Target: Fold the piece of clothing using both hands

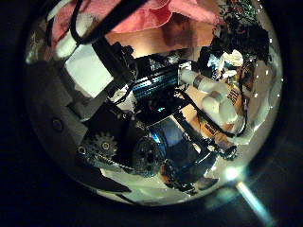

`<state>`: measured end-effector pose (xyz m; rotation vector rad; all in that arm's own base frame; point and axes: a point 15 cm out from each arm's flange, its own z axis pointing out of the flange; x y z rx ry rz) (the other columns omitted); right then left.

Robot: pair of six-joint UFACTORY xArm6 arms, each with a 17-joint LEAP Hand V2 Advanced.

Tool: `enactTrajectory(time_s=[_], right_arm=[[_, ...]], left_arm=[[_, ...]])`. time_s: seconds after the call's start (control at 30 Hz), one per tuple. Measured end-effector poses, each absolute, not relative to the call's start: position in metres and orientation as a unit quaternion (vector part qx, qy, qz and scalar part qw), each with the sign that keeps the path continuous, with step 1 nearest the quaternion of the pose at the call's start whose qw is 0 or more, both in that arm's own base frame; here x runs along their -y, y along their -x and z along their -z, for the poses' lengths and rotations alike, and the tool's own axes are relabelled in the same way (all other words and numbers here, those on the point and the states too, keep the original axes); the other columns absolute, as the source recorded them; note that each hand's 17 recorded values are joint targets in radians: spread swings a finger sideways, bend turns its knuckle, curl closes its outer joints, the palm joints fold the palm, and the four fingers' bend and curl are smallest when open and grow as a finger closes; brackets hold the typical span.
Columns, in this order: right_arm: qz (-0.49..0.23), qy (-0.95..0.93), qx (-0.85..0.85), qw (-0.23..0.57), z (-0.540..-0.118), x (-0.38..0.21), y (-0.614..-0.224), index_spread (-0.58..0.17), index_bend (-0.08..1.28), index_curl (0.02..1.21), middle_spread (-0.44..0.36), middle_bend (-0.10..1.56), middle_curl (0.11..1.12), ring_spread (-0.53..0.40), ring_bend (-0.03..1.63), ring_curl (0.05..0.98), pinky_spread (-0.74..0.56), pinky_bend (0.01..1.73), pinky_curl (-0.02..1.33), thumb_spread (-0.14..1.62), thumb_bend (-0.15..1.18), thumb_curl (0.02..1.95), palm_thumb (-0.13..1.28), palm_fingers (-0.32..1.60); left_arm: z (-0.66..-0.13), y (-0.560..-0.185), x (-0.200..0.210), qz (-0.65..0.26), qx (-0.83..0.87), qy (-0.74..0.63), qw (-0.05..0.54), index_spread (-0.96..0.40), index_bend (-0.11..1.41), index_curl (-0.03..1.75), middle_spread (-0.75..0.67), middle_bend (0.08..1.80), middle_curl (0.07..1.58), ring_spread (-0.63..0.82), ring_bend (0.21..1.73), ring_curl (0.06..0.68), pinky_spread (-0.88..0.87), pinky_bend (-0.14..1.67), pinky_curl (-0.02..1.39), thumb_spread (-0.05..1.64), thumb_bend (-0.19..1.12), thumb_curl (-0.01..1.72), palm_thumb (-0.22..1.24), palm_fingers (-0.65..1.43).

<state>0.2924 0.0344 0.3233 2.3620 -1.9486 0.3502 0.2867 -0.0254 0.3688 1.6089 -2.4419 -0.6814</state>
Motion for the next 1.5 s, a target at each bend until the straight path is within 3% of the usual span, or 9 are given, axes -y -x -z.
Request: enactTrajectory(time_s=[0.33, 0.5, 0.83, 1.23, 1.33, 1.43, 1.5], right_arm=[[-0.12, -0.769, 0.628, 0.016, -0.353, -0.036, -0.289, -0.283, 1.03, 0.88, -0.154, 1.26, 0.84, -0.23, 1.35, 0.736, -0.21, 1.32, 0.76, 1.19, -0.01, 0.6, 0.94, 1.1], [-0.108, -0.764, 0.635, 0.037, -0.34, -0.033, -0.301, -0.279, 1.04, 0.88, -0.152, 1.26, 0.83, -0.229, 1.35, 0.738, -0.21, 1.31, 0.78, 1.19, -0.01, 0.6, 0.94, 1.1], [-0.048, -0.726, 0.677, 0.113, -0.268, 0.005, -0.349, -0.275, 1.05, 0.87, -0.15, 1.26, 0.82, -0.231, 1.35, 0.743, -0.22, 1.28, 0.82, 1.18, -0.01, 0.62, 0.97, 1.09], [-0.028, -0.71, 0.692, 0.128, -0.211, 0.019, -0.445, -0.284, 1.01, 0.86, -0.15, 1.25, 0.81, -0.235, 1.33, 0.746, -0.22, 1.26, 0.86, 1.22, -0.02, 0.58, 0.85, 1.06], [-0.03, -0.709, 0.694, 0.121, -0.197, 0.021, -0.464, -0.304, 0.9, 0.84, -0.159, 1.2, 0.79, -0.24, 1.34, 0.739, -0.23, 1.26, 0.86, 1.24, -0.02, 0.55, 0.82, 0.99], [-0.038, -0.71, 0.695, 0.109, -0.19, 0.02, -0.476, -0.333, 0.53, 0.77, -0.184, 1.06, 0.75, -0.257, 1.4, 0.725, -0.29, 1.33, 0.85, 1.25, -0.02, 0.53, 0.78, 0.68], [-0.048, -0.71, 0.696, 0.095, -0.188, 0.02, -0.487, -0.349, 0.32, 0.72, -0.196, 0.95, 0.73, -0.267, 1.43, 0.717, -0.35, 1.37, 0.83, 1.25, -0.03, 0.51, 0.75, 0.5]], left_arm=[[-0.41, -0.289, 0.017, 0.217, 0.817, -0.533, 0.046, -0.2, 0.16, 1.71, -0.72, 0.72, 1.31, -0.44, 1.42, 0.523, -0.59, 1.27, 0.63, 1.18, -0.01, 0.68, 0.81, 0.99], [-0.399, -0.339, 0.032, 0.197, 0.813, -0.547, 0.024, -0.2, 0.16, 1.71, -0.72, 0.72, 1.31, -0.44, 1.42, 0.523, -0.58, 1.28, 0.63, 1.18, -0.01, 0.69, 0.81, 1.0], [-0.314, -0.441, 0.076, 0.205, 0.802, -0.56, 0.014, -0.19, 0.16, 1.71, -0.73, 0.73, 1.31, -0.44, 1.42, 0.525, -0.59, 1.27, 0.62, 1.17, -0.01, 0.71, 0.81, 0.98], [-0.237, -0.537, 0.092, 0.184, 0.804, -0.564, -0.041, -0.18, 0.16, 1.69, -0.73, 0.73, 1.31, -0.44, 1.43, 0.528, -0.59, 1.25, 0.63, 1.17, -0.02, 0.69, 0.79, 0.92], [-0.226, -0.541, 0.092, 0.185, 0.802, -0.567, -0.04, -0.18, 0.17, 1.67, -0.73, 0.74, 1.3, -0.45, 1.39, 0.521, -0.6, 1.21, 0.63, 1.15, -0.03, 0.65, 0.74, 0.89], [-0.216, -0.545, 0.085, 0.187, 0.799, -0.57, -0.037, -0.19, 0.16, 1.6, -0.72, 0.75, 1.24, -0.47, 1.25, 0.498, -0.6, 1.14, 0.63, 1.14, -0.05, 0.59, 0.61, 0.68], [-0.212, -0.545, 0.081, 0.187, 0.797, -0.574, -0.031, -0.2, 0.1, 1.52, -0.68, 0.63, 1.19, -0.47, 1.24, 0.49, -0.6, 1.16, 0.64, 1.14, -0.05, 0.55, 0.54, 0.5]])
